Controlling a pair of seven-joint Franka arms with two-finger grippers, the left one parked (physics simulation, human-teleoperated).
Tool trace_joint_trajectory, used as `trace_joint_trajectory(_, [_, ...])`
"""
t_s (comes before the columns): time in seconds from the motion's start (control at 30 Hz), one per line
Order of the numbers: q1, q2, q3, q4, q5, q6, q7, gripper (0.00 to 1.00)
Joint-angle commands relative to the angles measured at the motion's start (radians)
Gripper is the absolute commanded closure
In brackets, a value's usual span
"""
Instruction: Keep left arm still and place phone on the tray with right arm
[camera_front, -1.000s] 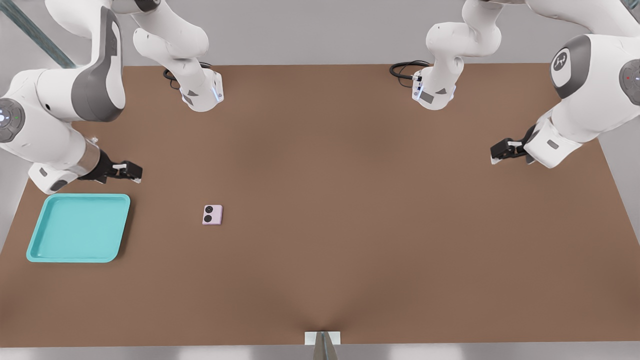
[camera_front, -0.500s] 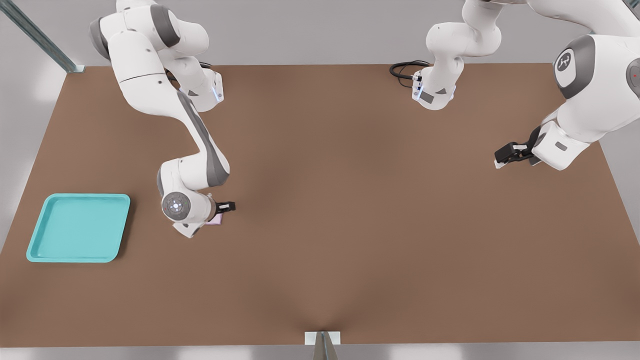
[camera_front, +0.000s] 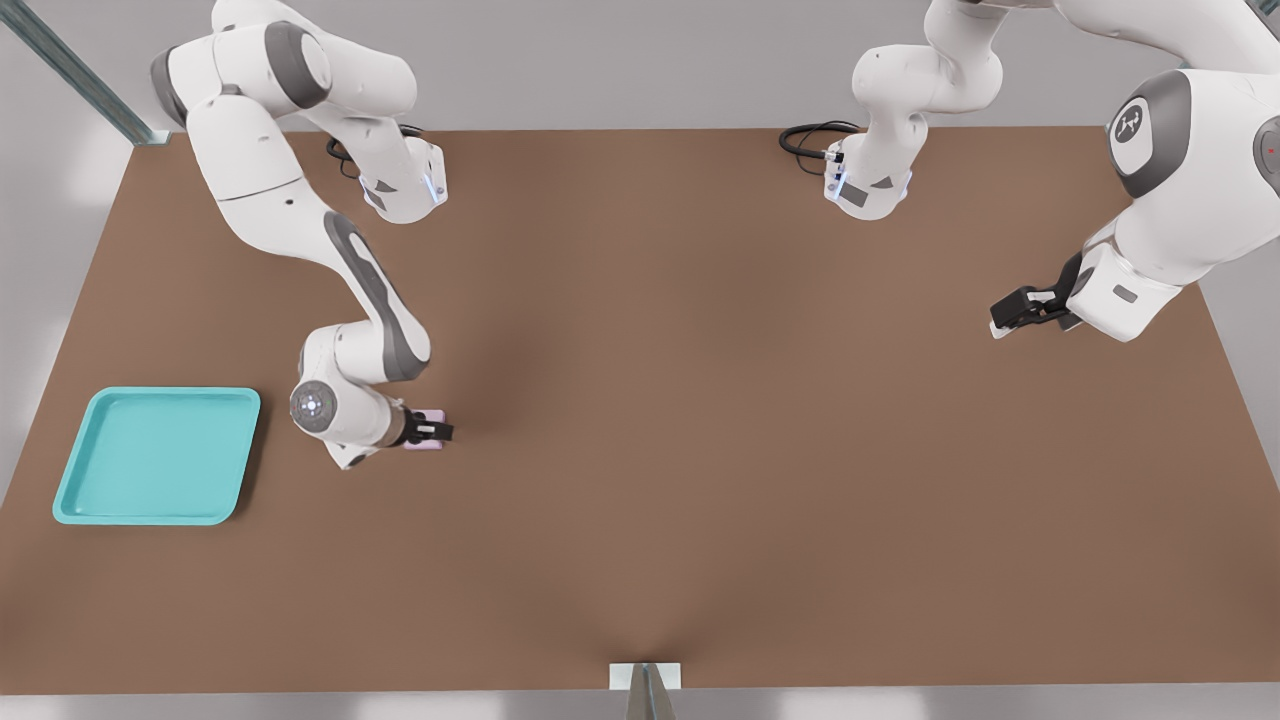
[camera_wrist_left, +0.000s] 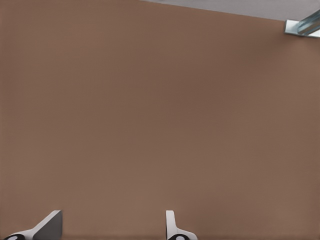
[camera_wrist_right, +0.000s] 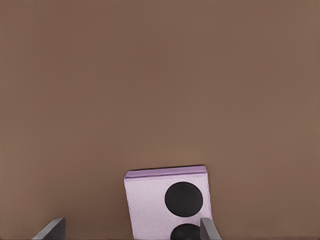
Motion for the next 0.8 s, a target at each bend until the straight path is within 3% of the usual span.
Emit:
trace_joint_trajectory(0.0, [-0.021,-0.001,0.021,-0.009,-0.008,0.086,0.054,0.00])
trace_joint_trajectory(0.23, [0.003,0.005,0.021,-0.014,-0.077,0.086,0.066,0.01])
trace_joint_trajectory(0.4, [-0.008,-0.030,0.024,0.029,-0.129,-0.064,0.034,0.01])
trace_joint_trajectory(0.57, [-0.049,-0.041,0.043,-0.037,-0.177,-0.052,-0.027,0.01])
trace_joint_trajectory(0.77, [-0.057,0.045,0.057,-0.034,-0.208,0.046,-0.043,0.00])
